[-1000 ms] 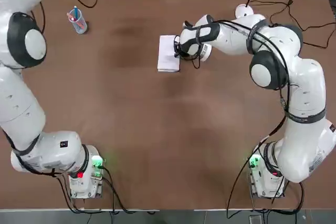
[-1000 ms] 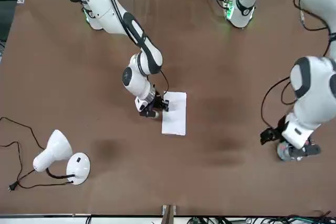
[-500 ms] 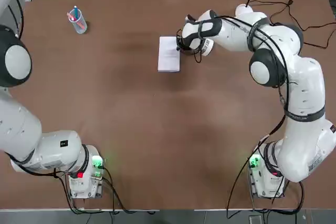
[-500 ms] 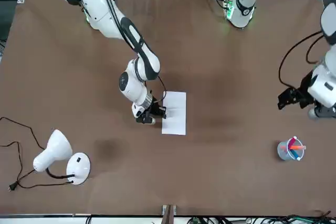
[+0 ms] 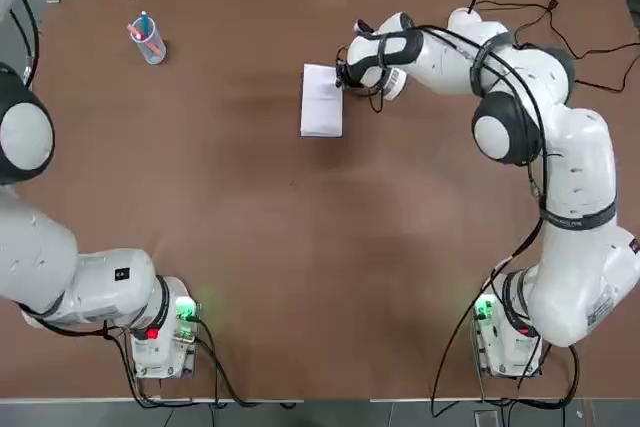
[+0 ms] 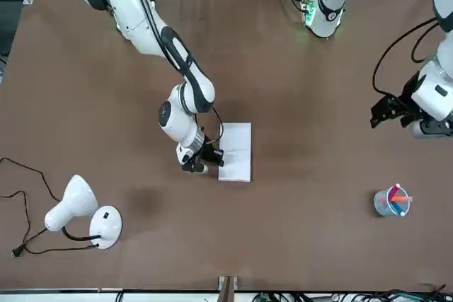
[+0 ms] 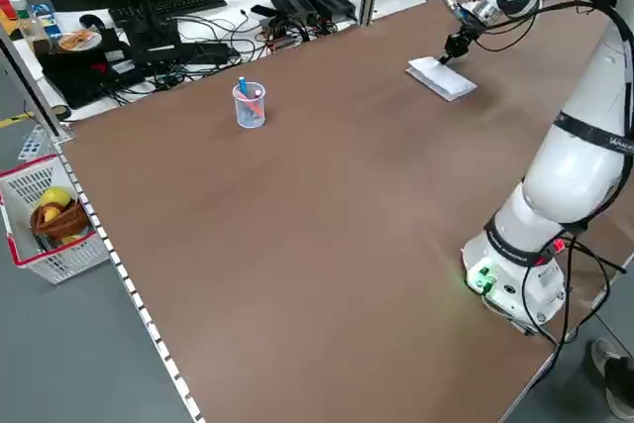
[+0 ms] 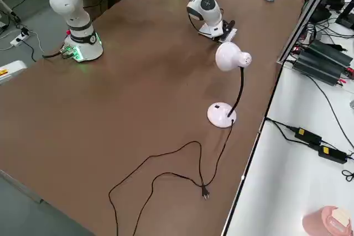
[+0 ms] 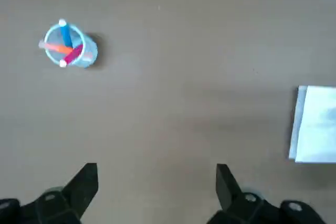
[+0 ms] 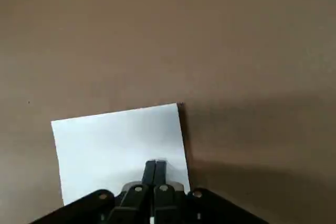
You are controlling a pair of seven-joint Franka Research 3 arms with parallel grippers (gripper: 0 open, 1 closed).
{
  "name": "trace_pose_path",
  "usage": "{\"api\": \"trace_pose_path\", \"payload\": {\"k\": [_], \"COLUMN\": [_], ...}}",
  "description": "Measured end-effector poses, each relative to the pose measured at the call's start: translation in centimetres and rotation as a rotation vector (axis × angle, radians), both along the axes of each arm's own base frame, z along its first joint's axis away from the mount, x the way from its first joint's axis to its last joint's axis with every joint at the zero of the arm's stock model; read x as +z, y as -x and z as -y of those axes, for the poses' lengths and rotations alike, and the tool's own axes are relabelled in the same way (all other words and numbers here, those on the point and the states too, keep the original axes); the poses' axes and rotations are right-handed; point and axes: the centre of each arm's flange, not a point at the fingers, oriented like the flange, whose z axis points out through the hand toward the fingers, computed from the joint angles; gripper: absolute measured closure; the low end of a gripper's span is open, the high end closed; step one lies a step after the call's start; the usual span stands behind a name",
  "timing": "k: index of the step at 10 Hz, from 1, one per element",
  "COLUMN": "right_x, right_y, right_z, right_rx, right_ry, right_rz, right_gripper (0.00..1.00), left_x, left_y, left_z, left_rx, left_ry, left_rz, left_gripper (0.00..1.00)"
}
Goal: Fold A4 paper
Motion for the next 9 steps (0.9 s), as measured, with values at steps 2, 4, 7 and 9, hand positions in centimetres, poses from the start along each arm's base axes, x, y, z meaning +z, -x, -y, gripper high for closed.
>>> {"api": "trace_pose_path", "payload": {"k": [2, 4, 7, 9], "right_x": [0.0, 1.1, 2.2, 4.2], "right_y": [-1.3, -3.1, -5.6, -7.1], "right_z": [-0.2, 0.2, 2.7, 3.6], "right_rx": [-0.012, -0.024, -0.004, 0.033], "right_ry": [-0.011, -0.020, 0.032, 0.030], "right_rz": [0.020, 0.057, 0.121, 0.107], "right_gripper": [0.98, 0.98, 0.98, 0.97], "left_x": [0.4, 0.3, -1.0, 0.4], "left_y": [0.5, 0.5, 0.6, 1.5], "left_z": [-0.1, -0.1, -0.3, -1.2], "left_rx": [0.002, 0.002, 0.009, 0.027], "left_ry": [-0.004, -0.004, -0.006, -0.012], "left_rz": [-0.015, -0.017, -0.026, -0.008], "left_gripper": [0.00, 0.00, 0.00, 0.00]}}
